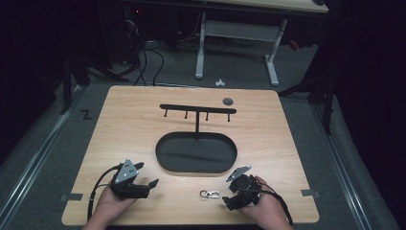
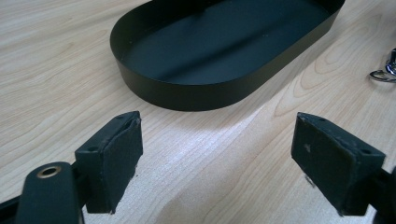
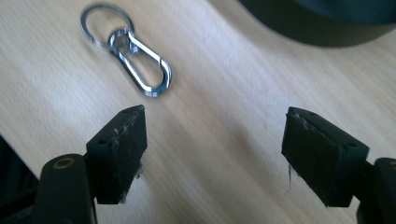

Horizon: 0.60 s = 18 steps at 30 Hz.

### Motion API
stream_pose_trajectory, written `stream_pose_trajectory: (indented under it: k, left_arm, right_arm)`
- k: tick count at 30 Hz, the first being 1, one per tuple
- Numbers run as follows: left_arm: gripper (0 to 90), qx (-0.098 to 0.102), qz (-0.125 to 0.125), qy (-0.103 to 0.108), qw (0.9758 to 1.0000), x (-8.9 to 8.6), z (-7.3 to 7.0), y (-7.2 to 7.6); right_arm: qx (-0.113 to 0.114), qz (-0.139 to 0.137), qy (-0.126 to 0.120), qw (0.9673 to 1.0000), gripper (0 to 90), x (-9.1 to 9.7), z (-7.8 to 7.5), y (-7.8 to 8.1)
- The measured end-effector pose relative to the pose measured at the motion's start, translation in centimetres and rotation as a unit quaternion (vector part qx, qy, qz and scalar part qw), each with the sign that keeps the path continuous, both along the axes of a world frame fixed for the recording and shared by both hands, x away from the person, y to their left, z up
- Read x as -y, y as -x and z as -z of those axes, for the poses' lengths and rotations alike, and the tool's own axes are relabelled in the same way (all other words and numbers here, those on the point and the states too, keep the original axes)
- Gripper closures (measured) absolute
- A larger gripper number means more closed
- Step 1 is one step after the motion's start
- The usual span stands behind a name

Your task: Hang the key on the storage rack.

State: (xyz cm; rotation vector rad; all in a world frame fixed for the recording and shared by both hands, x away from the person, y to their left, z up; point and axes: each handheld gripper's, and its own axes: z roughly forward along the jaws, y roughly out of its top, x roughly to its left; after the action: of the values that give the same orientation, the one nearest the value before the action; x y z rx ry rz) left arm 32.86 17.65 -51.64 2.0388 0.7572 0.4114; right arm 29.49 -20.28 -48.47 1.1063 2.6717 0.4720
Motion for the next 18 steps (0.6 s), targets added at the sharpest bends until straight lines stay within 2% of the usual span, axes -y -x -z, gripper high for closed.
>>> stream_pose_trajectory:
  k: [4, 5, 6, 7, 9, 10, 11, 12, 13, 16, 18]
  left_arm:
    - [17.2, 0.0, 0.002, -0.001, 1.0, 0.1, 0.0, 0.0]
    - [17.2, 0.0, 0.002, -0.001, 1.0, 0.1, 0.0, 0.0]
    - [17.2, -0.001, 0.002, -0.001, 1.0, 0.1, 0.0, 0.0]
    - [17.2, -0.001, 0.002, -0.001, 1.0, 0.1, 0.0, 0.0]
    - [17.2, -0.001, 0.002, -0.001, 1.0, 0.1, 0.0, 0.0]
    - [17.2, -0.001, 0.002, -0.001, 1.0, 0.1, 0.0, 0.0]
    - [17.2, -0.001, 0.003, -0.002, 1.0, 0.1, 0.0, 0.0]
    - [17.2, -0.001, 0.003, -0.002, 1.0, 0.1, 0.0, 0.0]
    - [17.2, -0.001, 0.003, -0.002, 1.0, 0.1, 0.0, 0.0]
    - [17.2, -0.001, 0.004, -0.003, 1.0, 0.1, 0.0, 0.0]
    - [17.2, -0.002, 0.005, -0.004, 1.0, 0.2, 0.1, 0.0]
  right_arm:
    - [-0.021, -0.019, 0.042, 0.9987, 22.2, -0.2, -0.3, -0.4]
    - [-0.021, -0.019, 0.042, 0.9987, 22.2, -0.2, -0.3, -0.4]
    - [-0.033, -0.028, 0.06, 0.9973, 22.2, -0.4, -0.4, -0.6]
    - [-0.033, -0.028, 0.06, 0.9973, 22.2, -0.4, -0.4, -0.6]
    - [-0.052, -0.04, 0.083, 0.9944, 21.9, -0.7, -0.3, -0.8]
    - [-0.052, -0.04, 0.083, 0.9944, 21.9, -0.7, -0.3, -0.8]
    - [-0.058, -0.05, 0.1, 0.9921, 22.0, -1.1, -0.3, -0.8]
    - [-0.058, -0.05, 0.1, 0.9921, 22.0, -1.1, -0.3, -0.8]
    - [-0.065, -0.057, 0.11, 0.9901, 22.1, -1.4, -0.3, -0.8]
    - [-0.072, -0.063, 0.118, 0.9884, 22.4, -1.7, -0.4, -0.8]
    - [-0.084, -0.072, 0.129, 0.9855, 22.4, -2.1, -0.4, -0.9]
